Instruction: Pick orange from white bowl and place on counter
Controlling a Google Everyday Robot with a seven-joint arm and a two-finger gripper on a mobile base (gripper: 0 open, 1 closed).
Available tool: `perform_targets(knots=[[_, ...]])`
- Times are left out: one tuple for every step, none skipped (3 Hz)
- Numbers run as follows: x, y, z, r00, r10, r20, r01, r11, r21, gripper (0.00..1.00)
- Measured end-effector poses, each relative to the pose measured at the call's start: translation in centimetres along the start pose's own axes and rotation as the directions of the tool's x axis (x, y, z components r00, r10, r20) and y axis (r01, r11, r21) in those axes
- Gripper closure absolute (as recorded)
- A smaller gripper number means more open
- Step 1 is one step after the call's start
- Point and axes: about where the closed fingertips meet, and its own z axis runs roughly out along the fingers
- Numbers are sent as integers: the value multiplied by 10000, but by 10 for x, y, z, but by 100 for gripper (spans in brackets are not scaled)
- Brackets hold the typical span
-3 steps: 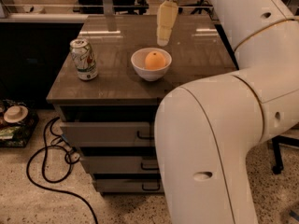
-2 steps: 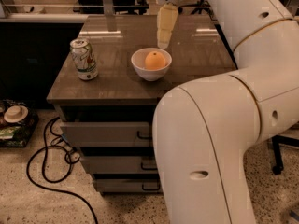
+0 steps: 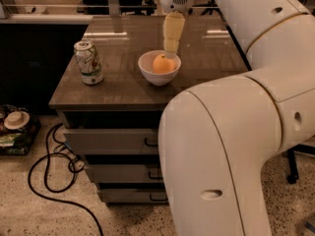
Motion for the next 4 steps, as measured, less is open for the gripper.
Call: perform_targets(knots=[[-12, 0, 19, 9999, 29, 112, -30, 9999, 118, 0], [-14, -4, 22, 9999, 23, 167, -27, 9997, 228, 3], [-16, -7, 25, 9998, 17, 210, -23, 9995, 311, 16], [-17, -9, 27, 9997, 13, 231, -21, 9994, 351, 19]])
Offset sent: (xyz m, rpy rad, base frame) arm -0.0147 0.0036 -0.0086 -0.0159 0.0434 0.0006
